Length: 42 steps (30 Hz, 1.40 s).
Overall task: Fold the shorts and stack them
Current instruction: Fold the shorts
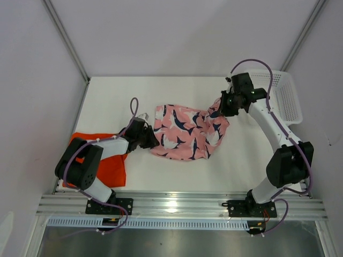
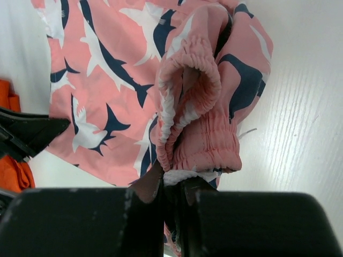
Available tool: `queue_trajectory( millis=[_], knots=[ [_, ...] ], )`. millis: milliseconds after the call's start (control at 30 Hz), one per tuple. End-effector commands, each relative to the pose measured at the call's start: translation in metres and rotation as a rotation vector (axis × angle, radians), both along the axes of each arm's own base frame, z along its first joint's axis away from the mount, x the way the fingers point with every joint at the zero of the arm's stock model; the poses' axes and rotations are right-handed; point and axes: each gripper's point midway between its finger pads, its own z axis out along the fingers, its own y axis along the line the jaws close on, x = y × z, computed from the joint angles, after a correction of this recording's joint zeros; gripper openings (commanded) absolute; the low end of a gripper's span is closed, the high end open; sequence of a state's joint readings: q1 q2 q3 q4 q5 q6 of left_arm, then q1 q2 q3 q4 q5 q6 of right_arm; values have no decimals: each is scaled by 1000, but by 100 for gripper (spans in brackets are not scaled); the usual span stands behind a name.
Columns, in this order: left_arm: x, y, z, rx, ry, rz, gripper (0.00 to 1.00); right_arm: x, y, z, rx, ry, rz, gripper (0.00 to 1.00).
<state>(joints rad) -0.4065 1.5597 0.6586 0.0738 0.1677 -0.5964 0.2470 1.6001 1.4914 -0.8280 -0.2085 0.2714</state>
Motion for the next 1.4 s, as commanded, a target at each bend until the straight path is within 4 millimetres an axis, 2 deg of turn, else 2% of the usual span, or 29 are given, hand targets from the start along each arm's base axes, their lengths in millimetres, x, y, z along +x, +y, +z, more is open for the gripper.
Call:
queue_trajectory(
  millis=[0, 33, 167, 333, 400, 567, 733, 900, 1100, 1367],
  knots=[
    [-11, -14, -6, -22, -2, -6, 25, 9, 4, 21, -67, -45, -2, 3],
    [-9, -17, -3, -37, -22, -3, 22, 6, 6, 21, -82, -37, 0, 3],
    [-26, -31, -6, -34, -27, -15, 15, 7, 9, 24, -158, -44, -7, 2],
    [-41, -50, -13, -44, -20, -47, 14, 5, 5, 22, -299, -51, -30, 2],
    [-49, -58, -17, -48, -12, -66, 13, 0, 9, 21, -333, -44, -17, 2],
    [-60, -74, -22, -66, -7, -90, 12, -4, 26, 21, -389, -57, 4, 3],
    [-68, -78, -24, -52, -17, -99, 10, -9, 53, 13, -442, -75, 27, 3],
    [-75, -77, -25, -52, -17, -100, 9, -7, 74, -14, -554, -72, 31, 3],
    [-82, -71, -26, -40, -11, -102, 8, -20, 112, -49, -684, -82, 79, 3],
    [-80, -63, -23, -21, -34, -73, 8, -46, 161, -80, -637, -135, 121, 5]
  ],
)
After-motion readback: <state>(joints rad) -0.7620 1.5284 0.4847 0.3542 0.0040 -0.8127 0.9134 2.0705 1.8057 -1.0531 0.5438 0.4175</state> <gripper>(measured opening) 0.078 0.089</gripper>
